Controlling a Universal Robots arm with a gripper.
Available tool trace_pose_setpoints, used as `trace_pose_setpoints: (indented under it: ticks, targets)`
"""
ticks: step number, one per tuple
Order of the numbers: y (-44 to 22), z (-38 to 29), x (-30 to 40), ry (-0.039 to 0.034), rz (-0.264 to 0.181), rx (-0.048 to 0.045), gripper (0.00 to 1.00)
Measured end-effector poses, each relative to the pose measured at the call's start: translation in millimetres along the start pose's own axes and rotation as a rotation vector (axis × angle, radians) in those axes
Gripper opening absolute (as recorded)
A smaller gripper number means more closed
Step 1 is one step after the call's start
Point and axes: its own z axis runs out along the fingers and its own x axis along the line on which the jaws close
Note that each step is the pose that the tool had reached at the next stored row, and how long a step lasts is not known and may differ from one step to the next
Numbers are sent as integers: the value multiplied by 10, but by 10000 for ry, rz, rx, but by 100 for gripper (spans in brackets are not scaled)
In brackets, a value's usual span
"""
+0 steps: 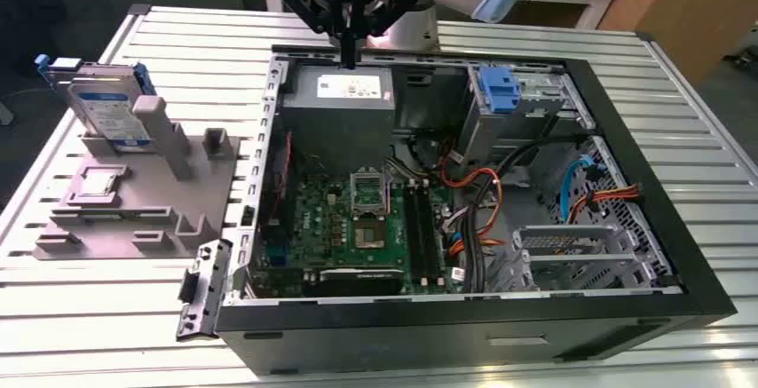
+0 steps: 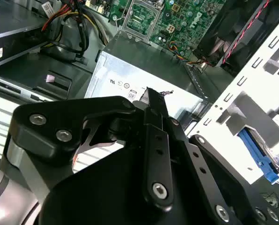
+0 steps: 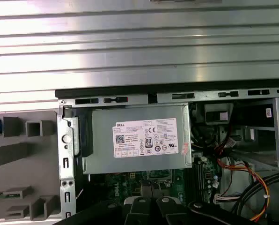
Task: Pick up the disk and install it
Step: 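Reach for the disk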
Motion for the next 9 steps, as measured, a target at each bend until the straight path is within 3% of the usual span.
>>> trace_pose_setpoints:
  ticks: [9]
  targets:
    - [-1,0,18,-1,0,-1,11]
